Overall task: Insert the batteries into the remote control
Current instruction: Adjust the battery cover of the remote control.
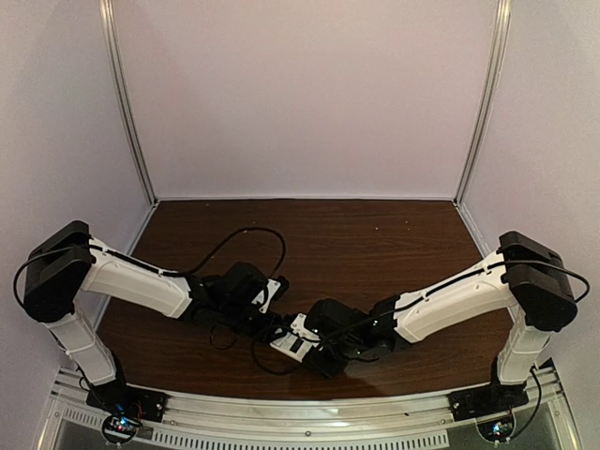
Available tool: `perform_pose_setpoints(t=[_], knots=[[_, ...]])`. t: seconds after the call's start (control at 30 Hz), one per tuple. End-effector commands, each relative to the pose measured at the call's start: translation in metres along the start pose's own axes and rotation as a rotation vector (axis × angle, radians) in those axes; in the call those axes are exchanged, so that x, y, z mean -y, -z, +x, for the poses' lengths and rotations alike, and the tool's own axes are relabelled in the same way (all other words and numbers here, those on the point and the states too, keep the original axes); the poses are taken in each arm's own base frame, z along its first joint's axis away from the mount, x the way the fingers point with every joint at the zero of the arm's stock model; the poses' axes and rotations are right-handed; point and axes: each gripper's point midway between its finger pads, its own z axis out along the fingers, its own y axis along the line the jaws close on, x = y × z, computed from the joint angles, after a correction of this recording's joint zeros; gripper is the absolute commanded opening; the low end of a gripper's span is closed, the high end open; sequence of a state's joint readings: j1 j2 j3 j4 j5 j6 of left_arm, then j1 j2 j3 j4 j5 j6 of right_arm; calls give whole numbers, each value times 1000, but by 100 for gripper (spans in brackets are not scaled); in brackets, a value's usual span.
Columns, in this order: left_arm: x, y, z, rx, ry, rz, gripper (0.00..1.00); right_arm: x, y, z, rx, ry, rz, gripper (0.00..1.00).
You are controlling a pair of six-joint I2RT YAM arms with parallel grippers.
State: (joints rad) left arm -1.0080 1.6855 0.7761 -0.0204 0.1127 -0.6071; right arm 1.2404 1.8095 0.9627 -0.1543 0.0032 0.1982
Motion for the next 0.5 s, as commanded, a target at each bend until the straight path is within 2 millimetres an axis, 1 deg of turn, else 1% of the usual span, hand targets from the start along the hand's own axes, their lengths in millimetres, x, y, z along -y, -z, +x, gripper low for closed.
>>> perform_pose_setpoints(t=[0.0, 0.13, 0.3, 0.37, 0.47], knots=[[17, 7, 106, -374, 16, 95, 28, 36, -7, 6, 16, 0, 155, 0], [15, 8, 103, -364, 15, 101, 27, 34, -6, 6, 20, 16, 140, 0], [23, 6, 99, -355, -21, 151, 28, 28, -4, 4, 29, 65, 109, 0], [21, 6, 102, -366, -31, 150, 28, 30, -1, 3, 40, 73, 120, 0], [19, 5, 108, -385, -34, 152, 25, 39, 3, 1, 58, 86, 169, 0]])
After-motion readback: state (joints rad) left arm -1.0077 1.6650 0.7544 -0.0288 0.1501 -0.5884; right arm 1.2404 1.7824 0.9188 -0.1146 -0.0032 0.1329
